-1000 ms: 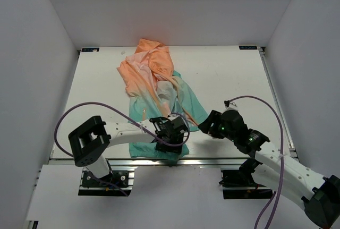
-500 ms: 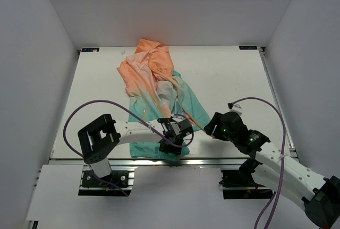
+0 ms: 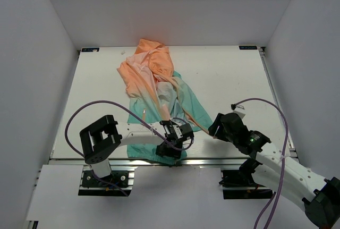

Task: Zip up the jacket

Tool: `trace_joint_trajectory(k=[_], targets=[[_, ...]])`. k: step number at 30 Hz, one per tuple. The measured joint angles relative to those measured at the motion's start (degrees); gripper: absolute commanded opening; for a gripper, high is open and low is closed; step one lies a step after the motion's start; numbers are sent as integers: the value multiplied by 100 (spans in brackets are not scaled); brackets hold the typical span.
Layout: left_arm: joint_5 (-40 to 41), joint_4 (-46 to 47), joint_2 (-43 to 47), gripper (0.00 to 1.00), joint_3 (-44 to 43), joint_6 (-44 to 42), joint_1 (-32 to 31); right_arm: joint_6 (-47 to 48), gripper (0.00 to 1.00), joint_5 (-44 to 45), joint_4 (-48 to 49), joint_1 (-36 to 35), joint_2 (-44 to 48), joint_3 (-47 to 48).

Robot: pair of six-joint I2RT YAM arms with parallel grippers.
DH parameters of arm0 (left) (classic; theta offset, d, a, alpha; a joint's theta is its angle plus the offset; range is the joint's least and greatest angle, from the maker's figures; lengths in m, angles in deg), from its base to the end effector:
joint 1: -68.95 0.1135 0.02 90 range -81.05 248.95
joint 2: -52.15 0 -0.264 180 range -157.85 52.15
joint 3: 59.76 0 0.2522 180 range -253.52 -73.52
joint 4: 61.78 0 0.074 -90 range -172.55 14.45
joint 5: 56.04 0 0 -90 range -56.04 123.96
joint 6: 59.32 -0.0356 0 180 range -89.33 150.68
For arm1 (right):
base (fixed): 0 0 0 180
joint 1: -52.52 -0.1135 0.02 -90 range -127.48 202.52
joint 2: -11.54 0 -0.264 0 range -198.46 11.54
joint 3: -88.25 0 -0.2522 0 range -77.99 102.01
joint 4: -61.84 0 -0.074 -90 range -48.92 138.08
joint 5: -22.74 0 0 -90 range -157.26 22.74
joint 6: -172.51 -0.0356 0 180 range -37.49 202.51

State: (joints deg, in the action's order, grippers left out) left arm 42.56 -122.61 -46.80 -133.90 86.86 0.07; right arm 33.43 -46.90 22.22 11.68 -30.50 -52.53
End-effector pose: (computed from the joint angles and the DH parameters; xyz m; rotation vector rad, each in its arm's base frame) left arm 0.1124 -0.2763 0.1596 0.3204 2.9561 0.0027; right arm 0.1254 0.0920 0.2054 0.3443 2.2648 0.4209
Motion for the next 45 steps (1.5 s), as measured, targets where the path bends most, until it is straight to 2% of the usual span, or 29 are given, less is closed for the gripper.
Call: trace_joint_trajectory(k=[4,7,8,10,11,14,15,16,24,33,41,45], targets=[[-13,-153,-33,68,0,48,-63,0,66,76,-22,2,-7,0],[-22,-201,-63,61,0,81,-68,0,65,81,-17,0,-20,0],[-17,-216,-72,52,0,94,-68,0,65,81,-15,0,-35,0],[11,-313,-105,42,-7,131,-68,9,65,79,-15,0,-74,0],[39,-365,-114,30,-13,151,-68,22,65,79,-7,0,-94,0],[109,-595,-254,17,-103,175,-48,221,64,68,72,0,-177,0],[103,-647,-315,5,-146,170,-33,332,63,57,127,0,-221,0],[55,-702,-365,0,-190,166,11,468,62,35,186,0,-262,0],[-745,-793,-352,0,-203,-85,741,1644,57,-492,1193,2,-640,-15],[501,-166,-234,0,-267,-778,2090,2380,57,-870,2243,-120,-2155,52],[1078,332,-756,0,-986,-1467,3117,2793,58,-765,2291,-122,-2704,826],[1220,385,-671,0,-1117,-1650,3263,2898,58,-809,2253,-122,-2741,955]])
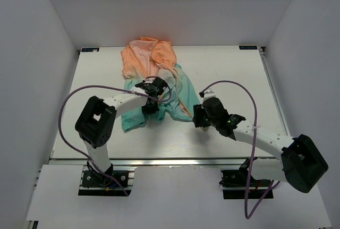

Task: Zip up the jacket

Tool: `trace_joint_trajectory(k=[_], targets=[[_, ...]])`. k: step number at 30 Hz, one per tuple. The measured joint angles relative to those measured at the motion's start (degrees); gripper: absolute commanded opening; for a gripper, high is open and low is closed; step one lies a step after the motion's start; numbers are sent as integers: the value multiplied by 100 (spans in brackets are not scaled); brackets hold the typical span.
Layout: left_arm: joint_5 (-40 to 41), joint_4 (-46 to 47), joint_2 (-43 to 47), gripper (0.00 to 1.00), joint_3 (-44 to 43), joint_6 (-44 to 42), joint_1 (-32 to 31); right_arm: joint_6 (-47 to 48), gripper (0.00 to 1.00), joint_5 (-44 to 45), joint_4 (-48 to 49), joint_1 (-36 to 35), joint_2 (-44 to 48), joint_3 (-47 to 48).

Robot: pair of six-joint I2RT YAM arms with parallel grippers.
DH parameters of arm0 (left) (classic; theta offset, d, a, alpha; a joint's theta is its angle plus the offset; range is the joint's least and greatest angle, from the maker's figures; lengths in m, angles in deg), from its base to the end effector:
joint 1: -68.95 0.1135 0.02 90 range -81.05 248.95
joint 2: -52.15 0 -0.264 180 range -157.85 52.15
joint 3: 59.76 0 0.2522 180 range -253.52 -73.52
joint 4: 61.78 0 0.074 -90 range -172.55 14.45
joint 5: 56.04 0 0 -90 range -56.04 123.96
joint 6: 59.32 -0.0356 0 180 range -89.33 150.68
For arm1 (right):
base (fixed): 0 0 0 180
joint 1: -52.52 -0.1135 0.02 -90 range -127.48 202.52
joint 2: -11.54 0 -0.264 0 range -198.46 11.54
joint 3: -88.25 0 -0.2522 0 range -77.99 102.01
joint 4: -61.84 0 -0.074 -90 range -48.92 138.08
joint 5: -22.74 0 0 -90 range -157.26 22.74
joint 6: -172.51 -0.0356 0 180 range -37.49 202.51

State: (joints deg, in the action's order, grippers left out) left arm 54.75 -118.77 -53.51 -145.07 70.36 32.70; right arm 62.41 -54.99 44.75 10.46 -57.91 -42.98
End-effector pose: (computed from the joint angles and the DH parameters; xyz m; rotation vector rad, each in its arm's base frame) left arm 0.2907 -0.1975 0.1753 -0.1377 2.7360 0.2092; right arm 0.1901 0.1614 0.2050 -0.3098 2.2148 0.3596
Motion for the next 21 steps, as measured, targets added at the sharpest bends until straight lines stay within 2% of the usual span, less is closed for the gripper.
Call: trace_joint_trajectory(k=[3,11,21], targets=[[-2,-92,518,0,186,-52,-31,2,58,-68,-90,0,-61,-2],[-96,-557,2413,9,638,26,-48,-94,57,-293,-105,-7,-402,-24],[-343,-1047,2656,17,1027,52,-46,-271,58,-151,-105,-7,-546,-24]])
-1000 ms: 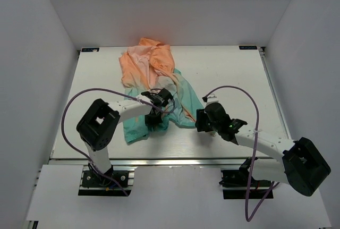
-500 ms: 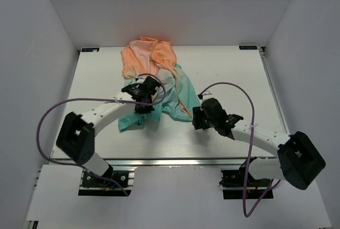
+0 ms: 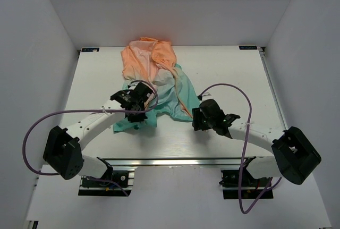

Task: Zip up the jacket

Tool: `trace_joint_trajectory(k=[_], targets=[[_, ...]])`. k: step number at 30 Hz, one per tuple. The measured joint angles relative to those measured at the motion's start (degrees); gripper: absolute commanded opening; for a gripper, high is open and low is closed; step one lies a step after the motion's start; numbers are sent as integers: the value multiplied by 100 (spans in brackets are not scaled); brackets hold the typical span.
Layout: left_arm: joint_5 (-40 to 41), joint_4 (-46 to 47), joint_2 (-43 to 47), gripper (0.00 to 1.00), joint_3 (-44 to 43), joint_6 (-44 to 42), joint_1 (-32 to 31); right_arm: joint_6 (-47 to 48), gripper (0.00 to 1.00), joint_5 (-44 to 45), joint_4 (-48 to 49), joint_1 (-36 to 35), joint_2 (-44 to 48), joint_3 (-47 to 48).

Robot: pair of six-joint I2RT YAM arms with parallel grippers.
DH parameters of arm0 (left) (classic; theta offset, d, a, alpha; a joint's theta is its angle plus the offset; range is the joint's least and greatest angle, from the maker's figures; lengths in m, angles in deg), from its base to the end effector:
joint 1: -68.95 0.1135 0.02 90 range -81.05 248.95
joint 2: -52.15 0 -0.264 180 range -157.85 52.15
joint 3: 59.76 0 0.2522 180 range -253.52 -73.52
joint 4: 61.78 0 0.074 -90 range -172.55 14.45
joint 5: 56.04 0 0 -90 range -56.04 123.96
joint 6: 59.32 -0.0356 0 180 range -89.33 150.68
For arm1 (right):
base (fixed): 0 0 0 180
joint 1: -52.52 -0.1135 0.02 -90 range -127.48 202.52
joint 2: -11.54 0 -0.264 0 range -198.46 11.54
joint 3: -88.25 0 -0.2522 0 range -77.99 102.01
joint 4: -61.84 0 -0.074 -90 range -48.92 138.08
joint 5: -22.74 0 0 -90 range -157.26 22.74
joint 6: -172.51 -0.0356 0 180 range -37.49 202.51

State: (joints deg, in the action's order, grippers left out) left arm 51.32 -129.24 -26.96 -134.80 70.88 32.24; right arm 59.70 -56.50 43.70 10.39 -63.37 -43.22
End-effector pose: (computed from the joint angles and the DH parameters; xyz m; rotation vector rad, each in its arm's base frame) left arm 0.2115 -0.1445 0.2524 -0.1494 2.6998 0.0498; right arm 0.1935 0.1661 0.1799 -0.3035 2.3368 0.3427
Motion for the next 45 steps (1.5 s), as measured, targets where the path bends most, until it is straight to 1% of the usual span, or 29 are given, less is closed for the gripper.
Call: trace_joint_trajectory(k=[3,6,10,12,13,20,24,27,31,35,38,41,45], targets=[[-149,-74,48,22,179,-35,0,-35,59,9,-2,0,-83,0],[-260,-181,192,23,426,-35,0,-44,59,61,-4,0,-133,2],[-365,-247,374,16,675,-33,0,-55,58,90,-7,0,-138,2],[-426,-234,396,9,756,-22,0,-55,58,90,-7,0,-138,2],[-483,-199,396,0,798,-33,0,-57,58,90,-7,0,-138,2],[-1054,243,457,0,1056,-79,-2,-57,58,61,-26,0,-125,7],[-1746,778,931,0,1202,-144,-28,-26,59,-35,-254,0,63,76],[-2024,1132,1147,0,1115,-142,-188,52,60,-4,-527,0,369,201],[-2186,1556,820,0,1001,-109,-579,122,63,317,-938,-2,702,450],[-2234,1840,103,0,977,-50,-868,229,63,627,-1231,94,656,546],[-2240,1993,-315,0,979,-13,-964,323,62,715,-1436,291,291,625],[-2240,2083,-531,0,979,15,-992,459,62,710,-1563,439,-166,726],[-2223,2131,-555,0,979,37,-994,697,56,533,-1572,581,-614,876]])
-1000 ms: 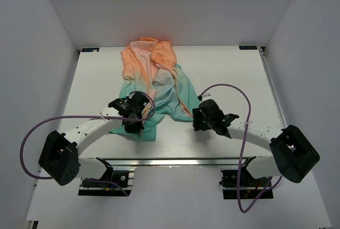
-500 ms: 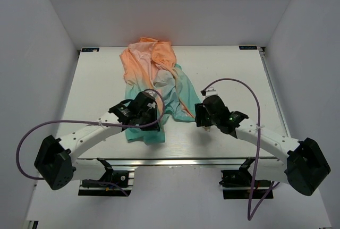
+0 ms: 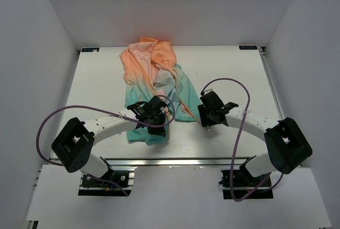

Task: Zip up the jacket

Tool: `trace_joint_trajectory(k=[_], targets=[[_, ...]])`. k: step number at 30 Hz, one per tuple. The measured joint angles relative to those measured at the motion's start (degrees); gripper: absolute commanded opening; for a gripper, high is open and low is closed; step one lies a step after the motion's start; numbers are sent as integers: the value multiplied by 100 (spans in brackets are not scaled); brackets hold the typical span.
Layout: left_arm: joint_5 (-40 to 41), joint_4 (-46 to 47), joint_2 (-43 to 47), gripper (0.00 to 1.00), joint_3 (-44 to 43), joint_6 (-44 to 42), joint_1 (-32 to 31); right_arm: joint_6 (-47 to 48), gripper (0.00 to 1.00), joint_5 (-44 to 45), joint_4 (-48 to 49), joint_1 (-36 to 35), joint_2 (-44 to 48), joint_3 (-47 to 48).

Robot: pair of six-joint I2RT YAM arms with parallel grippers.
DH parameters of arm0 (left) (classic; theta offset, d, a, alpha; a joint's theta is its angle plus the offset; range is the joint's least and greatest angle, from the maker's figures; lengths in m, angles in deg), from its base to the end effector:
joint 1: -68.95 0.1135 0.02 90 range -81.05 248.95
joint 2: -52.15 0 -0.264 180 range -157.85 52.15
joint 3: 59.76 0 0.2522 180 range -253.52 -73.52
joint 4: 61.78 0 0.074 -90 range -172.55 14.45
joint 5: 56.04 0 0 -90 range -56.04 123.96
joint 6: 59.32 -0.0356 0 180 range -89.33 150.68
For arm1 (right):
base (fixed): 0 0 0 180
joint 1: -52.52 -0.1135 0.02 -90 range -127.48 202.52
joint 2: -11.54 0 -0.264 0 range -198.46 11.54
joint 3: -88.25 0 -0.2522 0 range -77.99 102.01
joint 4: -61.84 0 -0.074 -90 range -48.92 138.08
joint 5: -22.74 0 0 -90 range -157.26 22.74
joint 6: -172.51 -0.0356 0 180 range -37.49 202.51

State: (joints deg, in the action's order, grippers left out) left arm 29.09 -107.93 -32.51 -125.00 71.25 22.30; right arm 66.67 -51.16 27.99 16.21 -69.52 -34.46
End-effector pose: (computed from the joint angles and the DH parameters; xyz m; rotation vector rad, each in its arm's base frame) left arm 0.1890 -0.2046 0.1928 0.1771 2.8408 -0.5126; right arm 0.2216 0.1506 0.1813 -0.3453 2.4935 0.0015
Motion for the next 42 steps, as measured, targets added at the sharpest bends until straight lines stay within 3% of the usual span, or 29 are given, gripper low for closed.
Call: trace_joint_trajectory(k=[2,9,13,14,15,18,25,29,33,39,42], targets=[[61,-13,15,0,0,15,0,87,48,-111,-2,52,-138,76],[258,-81,125,0,0,20,-2,249,40,-664,-52,186,-282,103],[323,-166,127,0,-9,15,-2,302,22,-1126,-39,186,-291,66],[367,-208,125,0,-24,15,-2,302,22,-1132,-39,186,-291,63],[411,-236,127,0,-46,15,-2,306,13,-1246,-24,186,-302,55],[518,-289,131,0,-92,15,-2,345,0,-1613,131,186,-343,-22],[608,-326,170,0,-96,24,-2,39,0,-2861,1027,166,-214,-520],[621,-328,170,0,-96,39,-2,-216,29,-3136,1384,111,210,-822],[684,-361,170,0,-96,63,-2,-258,39,-2855,1414,79,367,-820],[809,-382,170,0,-96,105,-2,-188,43,-2511,1274,42,321,-890],[887,-431,170,0,-96,127,-2,-146,39,-2428,1217,-37,221,-892]])
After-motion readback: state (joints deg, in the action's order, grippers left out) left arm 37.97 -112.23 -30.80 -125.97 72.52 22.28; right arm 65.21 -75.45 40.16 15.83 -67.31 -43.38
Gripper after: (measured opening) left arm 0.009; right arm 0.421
